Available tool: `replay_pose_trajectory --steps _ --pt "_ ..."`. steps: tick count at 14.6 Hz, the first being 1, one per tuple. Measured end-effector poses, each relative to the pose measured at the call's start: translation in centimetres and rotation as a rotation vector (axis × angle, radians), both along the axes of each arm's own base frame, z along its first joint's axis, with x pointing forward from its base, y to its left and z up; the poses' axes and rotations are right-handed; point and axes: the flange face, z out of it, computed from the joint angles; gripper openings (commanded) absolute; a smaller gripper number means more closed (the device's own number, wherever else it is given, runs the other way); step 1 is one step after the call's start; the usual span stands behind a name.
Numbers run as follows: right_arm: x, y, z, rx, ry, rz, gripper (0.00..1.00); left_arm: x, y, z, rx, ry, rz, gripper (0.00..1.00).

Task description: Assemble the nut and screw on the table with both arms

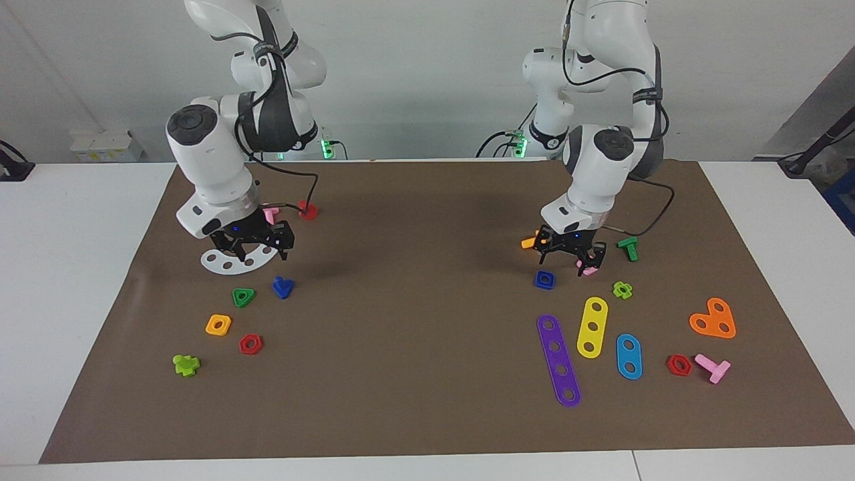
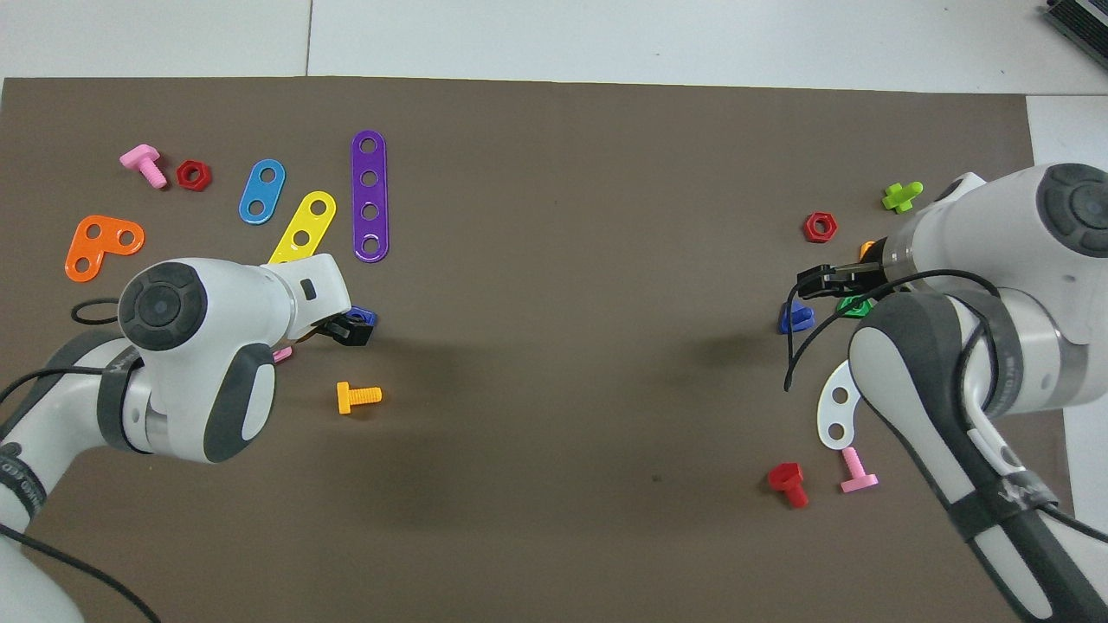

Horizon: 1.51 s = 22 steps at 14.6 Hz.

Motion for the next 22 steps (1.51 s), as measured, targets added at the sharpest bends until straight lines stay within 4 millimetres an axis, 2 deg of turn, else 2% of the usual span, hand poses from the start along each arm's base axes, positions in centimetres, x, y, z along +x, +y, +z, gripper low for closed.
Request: replay_pose_trajectory --steps 5,6,7,8,9,11,12,13,15,16,17,18,19,20,22 --pt "0.0 0.0 -4.5 -0.001 -0.002 0.074 0.87 0.2 -0.8 -3.6 0.007 0.018 -0.019 0.94" --pt "0.1 0.0 -5.0 -0.001 -0.006 0.079 0.87 0.1 -1.1 -4.3 0.01 0.027 -0.025 0.9" --pt "0.1 0.0 -5.7 -0.001 -0.008 0.08 0.87 0.0 -1.4 -4.9 0.013 0.035 -0.031 0.83" --pt "0.1 0.0 -6.3 0.0 -0.01 0.08 0.87 -0.1 -1.7 -5.5 0.015 0.042 -0.037 0.65" --pt "0.1 0.0 -6.9 0.0 -0.016 0.081 0.86 -0.1 -1.9 -5.5 0.015 0.041 -0.041 0.51" --pt "-0.1 -0.2 -7.6 -0.001 -0.013 0.083 0.84 -0.1 -1.9 -5.2 0.016 0.043 -0.041 0.17" --pt "-0.2 -0.3 -7.8 -0.001 -0.012 0.084 0.84 0.0 -1.8 -4.9 0.018 0.051 -0.039 0.04" --pt "-0.3 -0.3 -7.9 -0.001 -0.009 0.084 0.82 0.0 -1.8 -4.6 0.022 0.067 -0.035 0.0" --pt "-0.4 -0.3 -8.2 -0.001 -0.003 0.085 0.75 0.0 -1.8 -4.4 0.025 0.107 0.027 0.0" --pt "-0.5 -0.3 -8.4 -0.002 0.001 0.085 0.7 0.0 -1.9 -4.4 0.022 0.119 0.092 0.0" --pt "-0.6 -0.3 -8.5 -0.002 0.004 0.085 0.56 0.2 -2.0 -4.2 0.017 0.124 0.162 0.0" --pt "-0.7 -0.3 -8.6 -0.002 0.006 0.085 0.36 0.3 -2.2 -4.0 0.012 0.127 0.228 0.0" --pt "-0.7 -0.3 -8.6 -0.002 0.006 0.085 0.07 0.5 -2.5 -3.6 0.006 0.13 0.294 0.0" --pt "-0.7 -0.3 -8.6 -0.002 0.006 0.086 0.0 0.7 -2.9 -3.1 0.0 0.134 0.363 0.0" --pt "-0.7 -0.3 -8.5 -0.002 0.004 0.086 0.0 1.5 -3.9 -1.4 -0.016 0.136 0.514 0.0"
